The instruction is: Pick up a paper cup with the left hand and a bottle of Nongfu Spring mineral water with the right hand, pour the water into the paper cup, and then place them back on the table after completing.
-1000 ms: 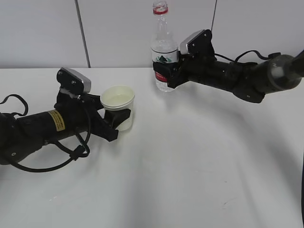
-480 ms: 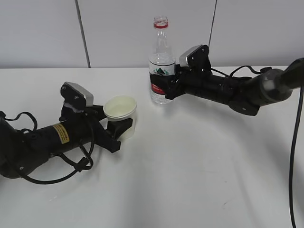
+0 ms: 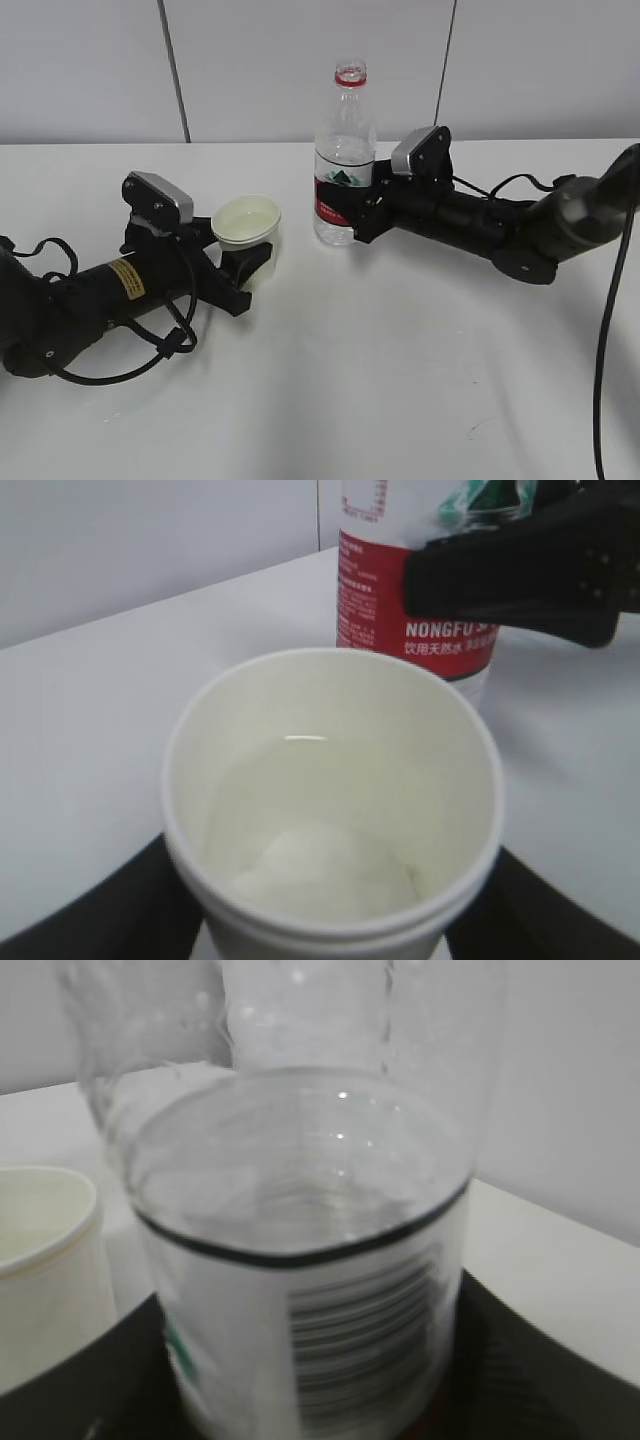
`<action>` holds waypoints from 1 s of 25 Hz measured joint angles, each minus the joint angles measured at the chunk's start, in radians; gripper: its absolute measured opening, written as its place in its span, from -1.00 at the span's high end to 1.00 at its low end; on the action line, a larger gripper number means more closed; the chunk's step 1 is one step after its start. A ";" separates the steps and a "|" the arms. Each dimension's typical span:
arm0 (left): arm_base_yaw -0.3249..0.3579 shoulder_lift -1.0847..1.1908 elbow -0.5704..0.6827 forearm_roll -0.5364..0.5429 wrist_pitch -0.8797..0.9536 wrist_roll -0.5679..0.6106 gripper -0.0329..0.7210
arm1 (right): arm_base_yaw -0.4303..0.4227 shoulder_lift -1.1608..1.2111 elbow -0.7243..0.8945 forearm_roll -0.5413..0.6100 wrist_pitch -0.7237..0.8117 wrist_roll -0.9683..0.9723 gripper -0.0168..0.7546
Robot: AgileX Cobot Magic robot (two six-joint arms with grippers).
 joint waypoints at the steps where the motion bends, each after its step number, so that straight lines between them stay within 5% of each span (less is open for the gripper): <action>1: 0.000 0.000 0.000 -0.003 -0.001 0.007 -0.23 | 0.000 0.000 0.012 0.009 -0.002 -0.005 -0.21; 7: 0.000 0.001 0.000 -0.014 -0.001 0.009 -0.25 | 0.000 0.000 0.033 0.014 -0.008 -0.016 -0.22; 14: 0.003 0.002 0.000 -0.034 0.004 0.013 -0.65 | -0.004 -0.002 0.033 -0.001 -0.033 -0.018 -0.72; 25: 0.064 -0.106 0.158 -0.021 0.015 0.013 -0.68 | -0.111 -0.040 0.188 -0.028 -0.050 -0.018 -0.75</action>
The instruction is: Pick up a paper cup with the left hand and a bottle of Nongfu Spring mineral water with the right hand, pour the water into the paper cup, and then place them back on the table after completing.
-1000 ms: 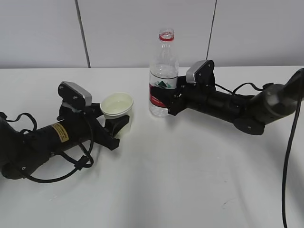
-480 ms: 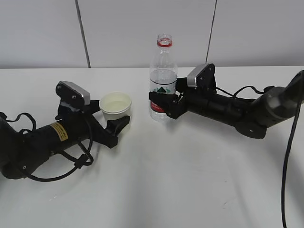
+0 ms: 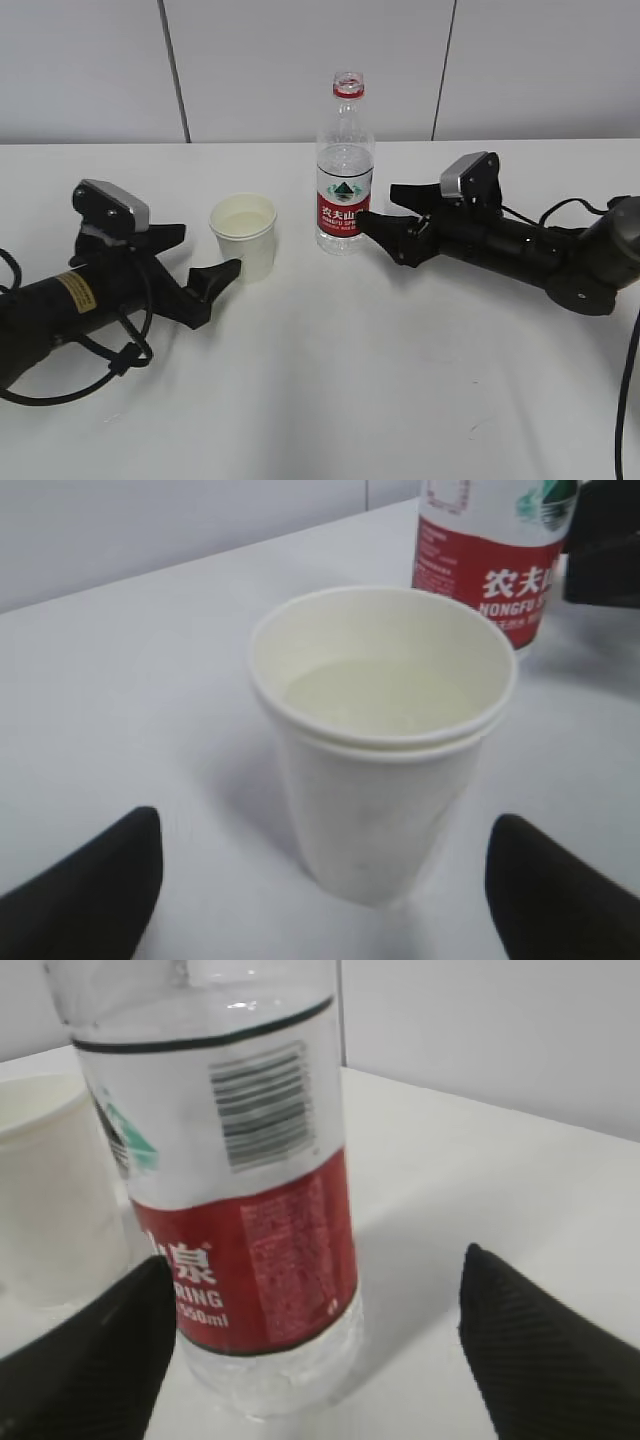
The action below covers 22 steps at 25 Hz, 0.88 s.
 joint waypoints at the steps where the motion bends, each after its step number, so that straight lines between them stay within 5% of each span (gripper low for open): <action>1: 0.015 -0.019 0.017 0.000 0.000 0.000 -0.67 | -0.010 -0.008 0.014 -0.001 0.000 0.000 -0.75; 6: 0.088 -0.060 0.047 -0.032 0.007 0.015 -0.67 | -0.081 -0.016 0.033 0.014 -0.005 -0.002 -0.73; 13: 0.200 -0.060 0.050 -0.107 0.029 0.078 -0.67 | -0.189 -0.016 0.033 0.213 -0.005 -0.117 -0.70; 22: 0.243 -0.060 0.040 -0.298 0.038 0.207 -0.65 | -0.228 -0.021 -0.052 0.432 0.123 -0.228 -0.66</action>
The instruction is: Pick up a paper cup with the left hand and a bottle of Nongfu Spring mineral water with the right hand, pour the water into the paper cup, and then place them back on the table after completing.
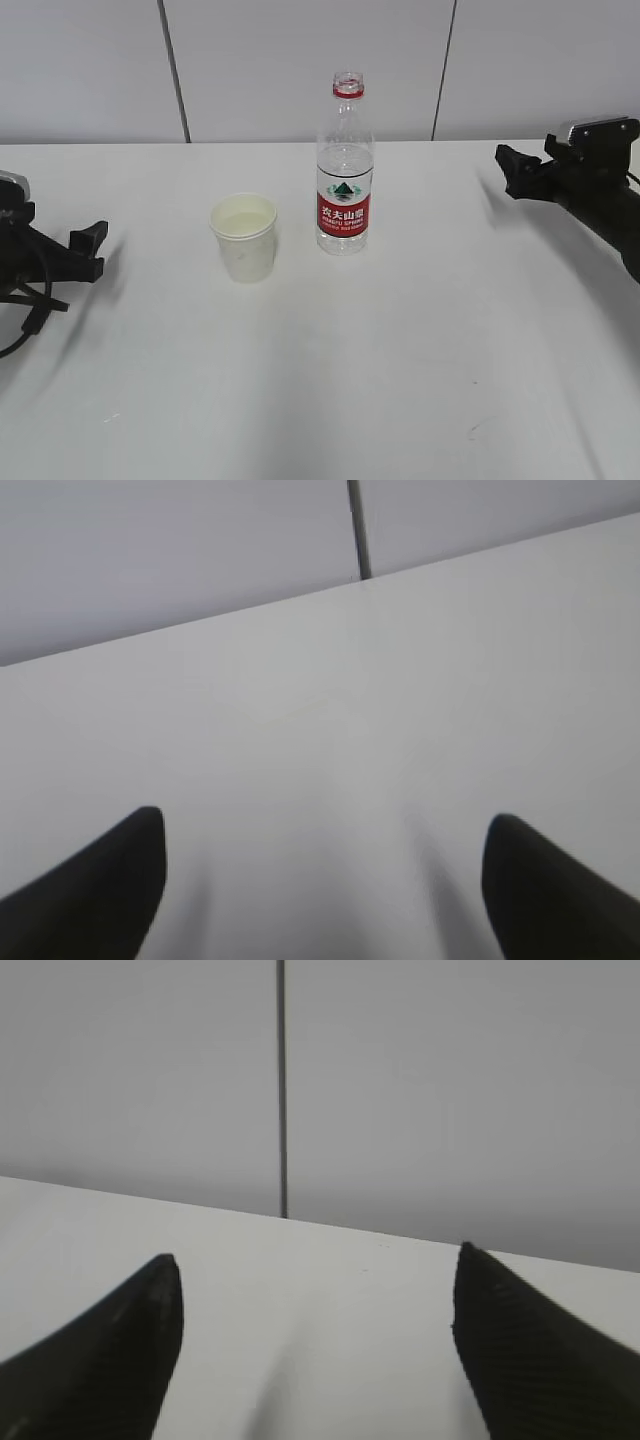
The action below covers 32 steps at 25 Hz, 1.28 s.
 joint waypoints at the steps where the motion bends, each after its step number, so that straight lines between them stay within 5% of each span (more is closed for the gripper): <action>1: 0.001 -0.001 -0.017 -0.009 0.022 0.004 -0.65 | 0.000 -0.005 -0.015 0.000 0.031 -0.002 -0.65; 8: 0.001 -0.074 -0.198 -0.016 0.368 0.009 -0.64 | 0.000 -0.115 -0.125 0.000 0.360 -0.011 -0.61; 19: 0.001 -0.156 -0.581 -0.150 1.421 0.009 -0.61 | 0.002 -0.181 -0.441 0.026 1.396 0.009 -0.59; 25: 0.001 -0.156 -0.790 -0.153 1.803 0.009 -0.47 | 0.002 -0.181 -0.652 0.210 1.896 -0.093 -0.59; 32: 0.001 -0.156 -0.934 -0.152 2.130 0.009 -0.46 | 0.004 -0.181 -0.839 0.375 2.228 -0.235 -0.59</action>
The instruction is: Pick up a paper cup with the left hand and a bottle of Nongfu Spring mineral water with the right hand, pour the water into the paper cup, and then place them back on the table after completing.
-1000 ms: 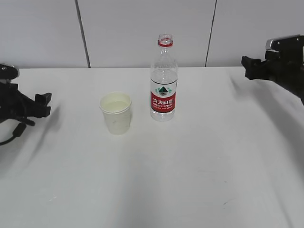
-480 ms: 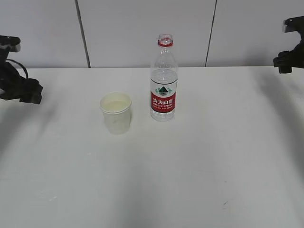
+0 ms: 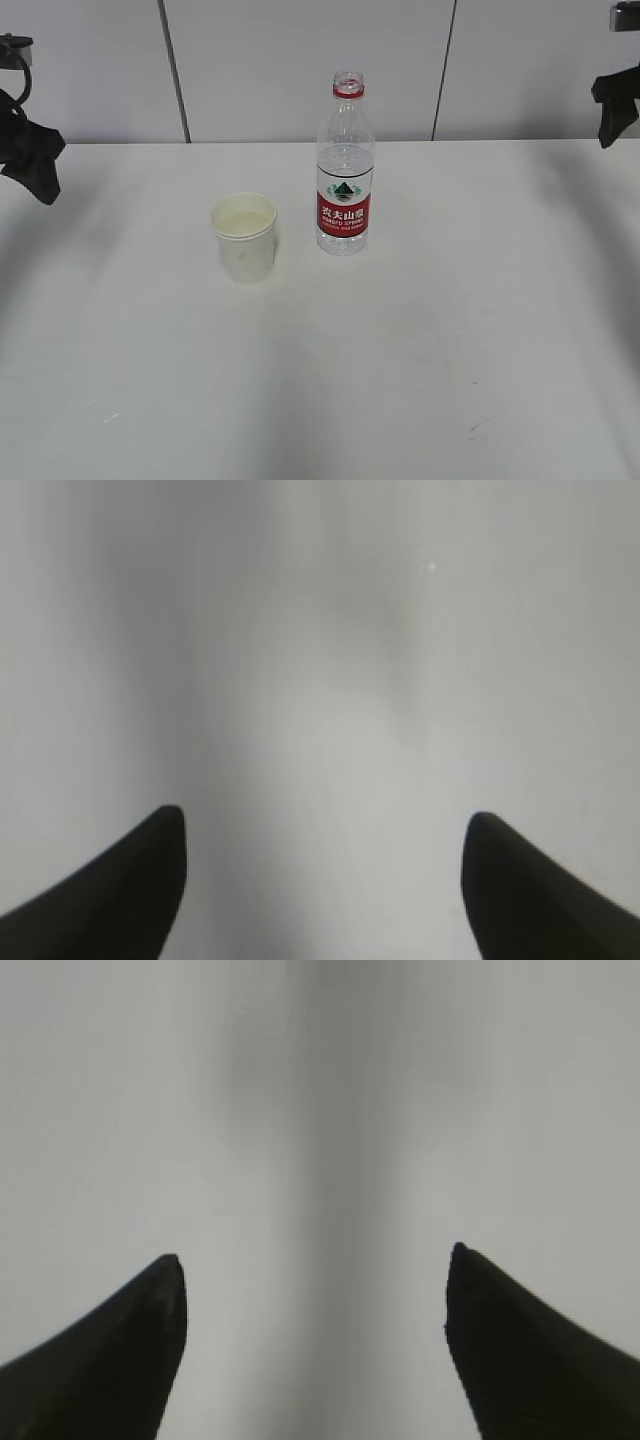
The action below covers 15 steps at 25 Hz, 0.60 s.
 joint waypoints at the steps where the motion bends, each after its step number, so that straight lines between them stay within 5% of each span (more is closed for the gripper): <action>1: 0.000 0.000 -0.010 0.000 0.033 0.000 -0.46 | 0.000 -0.002 -0.019 0.022 0.006 -0.027 -0.59; 9: 0.000 -0.027 -0.022 -0.001 0.160 0.000 -0.46 | 0.005 -0.100 -0.014 0.169 0.022 -0.119 -0.58; 15: 0.000 -0.159 -0.011 -0.016 0.166 0.000 -0.46 | 0.010 -0.334 0.215 0.171 0.023 -0.141 -0.58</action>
